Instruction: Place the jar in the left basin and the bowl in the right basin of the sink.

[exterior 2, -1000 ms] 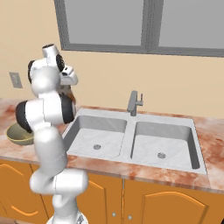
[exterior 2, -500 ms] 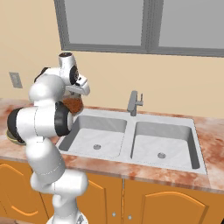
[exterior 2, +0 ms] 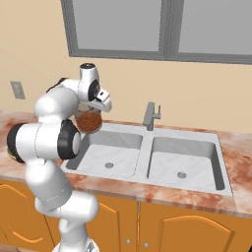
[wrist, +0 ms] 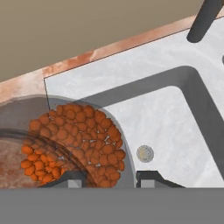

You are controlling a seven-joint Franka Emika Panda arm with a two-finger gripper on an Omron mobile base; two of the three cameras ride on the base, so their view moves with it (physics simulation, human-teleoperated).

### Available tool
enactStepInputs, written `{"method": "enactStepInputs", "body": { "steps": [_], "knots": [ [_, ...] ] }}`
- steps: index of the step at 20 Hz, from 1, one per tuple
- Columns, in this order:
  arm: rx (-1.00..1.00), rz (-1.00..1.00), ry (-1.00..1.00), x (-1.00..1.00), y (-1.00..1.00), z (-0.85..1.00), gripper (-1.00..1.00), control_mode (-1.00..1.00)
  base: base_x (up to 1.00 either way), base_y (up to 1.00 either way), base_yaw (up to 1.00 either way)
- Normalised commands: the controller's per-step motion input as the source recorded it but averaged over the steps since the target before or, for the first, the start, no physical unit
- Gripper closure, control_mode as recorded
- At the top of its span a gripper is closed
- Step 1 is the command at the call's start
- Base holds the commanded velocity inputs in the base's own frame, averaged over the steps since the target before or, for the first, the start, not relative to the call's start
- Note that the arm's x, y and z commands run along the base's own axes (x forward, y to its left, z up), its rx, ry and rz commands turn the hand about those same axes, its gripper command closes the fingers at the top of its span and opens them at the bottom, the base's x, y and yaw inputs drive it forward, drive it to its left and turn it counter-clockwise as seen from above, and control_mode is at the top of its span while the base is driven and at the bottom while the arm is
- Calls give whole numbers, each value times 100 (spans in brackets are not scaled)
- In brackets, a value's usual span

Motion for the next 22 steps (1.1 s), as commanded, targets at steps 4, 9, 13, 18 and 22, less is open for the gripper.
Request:
{"method": "enactStepInputs", "body": {
  "steps": [4, 9, 13, 18, 22],
  "knots": [
    [3, -4, 8, -9, -38, -2, 100, -100, 0, 0, 0],
    [6, -2, 13, -5, -29, -11, 100, -100, 0, 0, 0],
    [7, -1, 8, -1, -16, -25, 100, -100, 0, 0, 0],
    [6, 0, 3, 0, -9, -32, 100, -100, 0, 0, 0],
    [1, -1, 1, 0, -2, -39, 100, -100, 0, 0, 0]
  ]
}}
